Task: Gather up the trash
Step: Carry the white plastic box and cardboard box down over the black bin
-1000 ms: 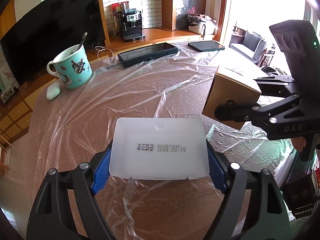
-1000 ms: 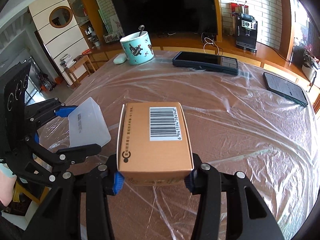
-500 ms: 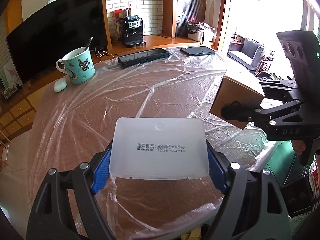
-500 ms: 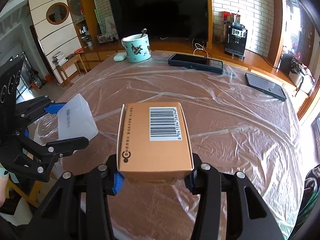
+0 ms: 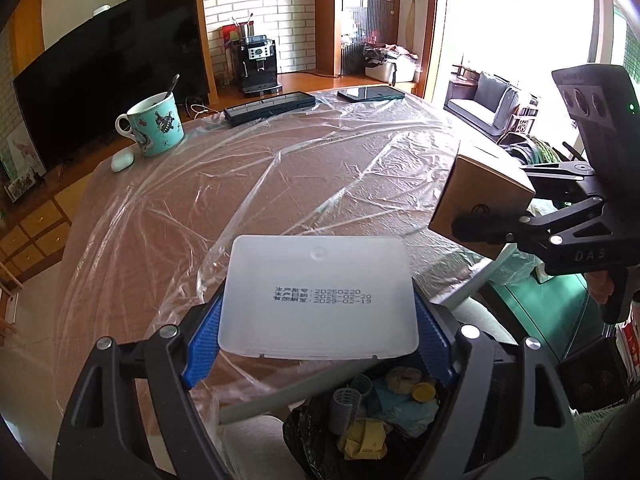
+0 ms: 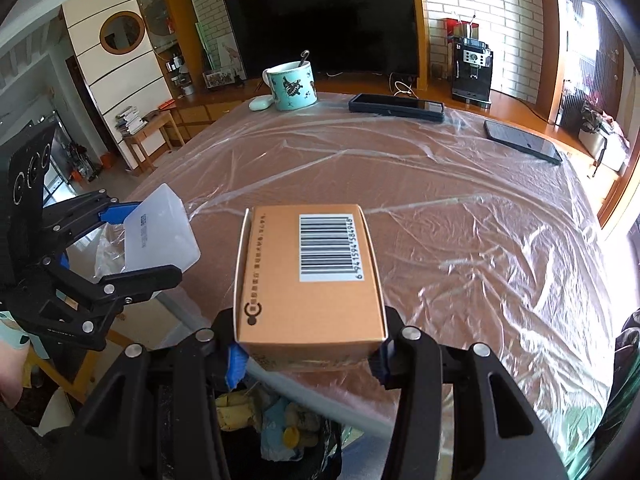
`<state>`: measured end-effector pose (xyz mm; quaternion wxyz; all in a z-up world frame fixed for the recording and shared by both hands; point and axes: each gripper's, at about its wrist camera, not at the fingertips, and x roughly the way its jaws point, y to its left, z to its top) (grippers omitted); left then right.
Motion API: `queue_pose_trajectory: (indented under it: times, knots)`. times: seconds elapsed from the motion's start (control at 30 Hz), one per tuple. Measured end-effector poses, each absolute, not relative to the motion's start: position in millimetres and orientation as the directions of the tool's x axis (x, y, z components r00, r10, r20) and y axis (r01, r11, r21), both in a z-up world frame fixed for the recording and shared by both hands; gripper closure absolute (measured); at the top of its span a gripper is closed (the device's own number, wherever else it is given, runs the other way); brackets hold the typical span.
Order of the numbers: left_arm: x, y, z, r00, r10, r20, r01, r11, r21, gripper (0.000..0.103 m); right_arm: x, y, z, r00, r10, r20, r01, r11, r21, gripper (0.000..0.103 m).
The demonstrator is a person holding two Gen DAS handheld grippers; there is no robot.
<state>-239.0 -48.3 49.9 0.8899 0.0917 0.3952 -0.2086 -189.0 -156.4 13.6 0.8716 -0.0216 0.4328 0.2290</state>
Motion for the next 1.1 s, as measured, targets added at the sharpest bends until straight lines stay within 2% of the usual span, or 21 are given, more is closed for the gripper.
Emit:
queue_pose_trajectory:
  times: [0.5,1.1]
  knots:
    - [-298,-49,42,0.546,-0.354,-0.760,0.519,0.855,-0.025,0.021,-248,-148,0,0.431,0.452,-0.781,-0.496,0.842,0.213,0.056]
    - [-324,-62,-2,0.442,-0.350,-0.826,0.565,0.824,-0.047,0.021,-280,-140,-40,0.330,0.433,-0.839,-0.512,0.829,0.227,0.056]
